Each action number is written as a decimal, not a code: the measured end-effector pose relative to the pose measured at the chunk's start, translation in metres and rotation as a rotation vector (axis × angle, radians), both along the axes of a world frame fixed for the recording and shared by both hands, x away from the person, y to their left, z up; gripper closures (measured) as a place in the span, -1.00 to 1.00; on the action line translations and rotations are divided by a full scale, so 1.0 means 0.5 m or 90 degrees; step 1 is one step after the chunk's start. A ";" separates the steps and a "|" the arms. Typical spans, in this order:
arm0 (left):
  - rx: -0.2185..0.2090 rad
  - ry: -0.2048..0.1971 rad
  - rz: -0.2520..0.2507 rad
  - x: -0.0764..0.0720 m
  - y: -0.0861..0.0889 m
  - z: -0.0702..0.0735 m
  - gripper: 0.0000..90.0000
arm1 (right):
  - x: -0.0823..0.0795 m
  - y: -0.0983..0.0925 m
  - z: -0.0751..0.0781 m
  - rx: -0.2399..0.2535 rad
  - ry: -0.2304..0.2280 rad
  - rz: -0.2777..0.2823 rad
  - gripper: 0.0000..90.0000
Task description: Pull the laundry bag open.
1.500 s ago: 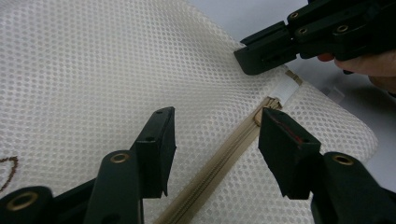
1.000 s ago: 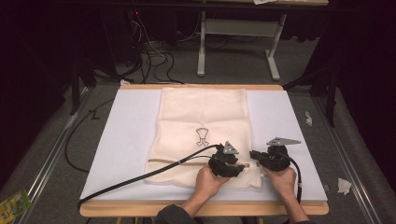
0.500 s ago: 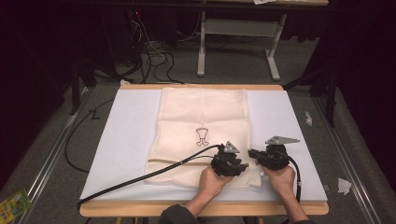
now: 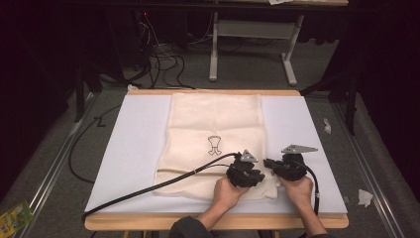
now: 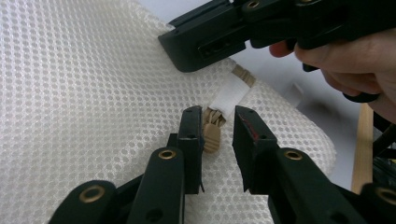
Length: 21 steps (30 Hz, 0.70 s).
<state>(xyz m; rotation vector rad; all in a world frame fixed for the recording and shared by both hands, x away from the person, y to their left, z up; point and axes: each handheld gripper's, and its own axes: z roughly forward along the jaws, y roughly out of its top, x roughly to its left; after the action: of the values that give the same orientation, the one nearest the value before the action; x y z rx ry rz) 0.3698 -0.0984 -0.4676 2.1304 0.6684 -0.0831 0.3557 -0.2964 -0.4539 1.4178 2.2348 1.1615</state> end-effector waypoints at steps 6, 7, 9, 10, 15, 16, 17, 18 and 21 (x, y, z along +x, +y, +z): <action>-0.001 0.018 0.009 0.003 -0.006 -0.012 0.67 | 0.001 -0.002 -0.002 -0.002 0.000 0.003 0.97; 0.000 0.016 0.009 0.003 -0.006 -0.012 0.70 | 0.001 -0.002 -0.002 -0.003 -0.001 0.004 0.97; 0.002 0.016 0.009 0.003 -0.005 -0.012 0.77 | 0.001 -0.002 -0.003 -0.001 -0.001 0.002 0.97; 0.002 0.017 0.008 0.003 -0.005 -0.011 0.78 | 0.001 -0.002 -0.004 -0.001 -0.001 0.002 0.97; 0.001 0.019 0.009 0.003 -0.006 -0.010 0.81 | 0.002 -0.002 -0.004 -0.004 -0.001 0.003 0.97; 0.000 0.015 0.006 0.003 -0.005 -0.010 0.88 | 0.002 -0.003 -0.005 -0.004 -0.002 0.003 0.97; 0.000 0.013 0.006 0.003 -0.005 -0.008 0.92 | 0.002 -0.004 -0.005 -0.003 0.002 0.001 0.97; 0.000 0.013 0.004 0.003 -0.004 -0.008 0.92 | 0.002 -0.006 -0.006 -0.002 0.003 0.001 0.97; 0.002 0.012 0.001 0.003 -0.003 -0.008 0.93 | 0.002 -0.010 -0.009 -0.001 0.004 0.001 0.97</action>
<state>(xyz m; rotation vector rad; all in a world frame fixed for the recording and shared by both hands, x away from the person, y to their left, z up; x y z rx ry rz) 0.3715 -0.1001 -0.4714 2.1345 0.6821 -0.1009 0.3564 -0.3016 -0.4582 1.4202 2.2410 1.1575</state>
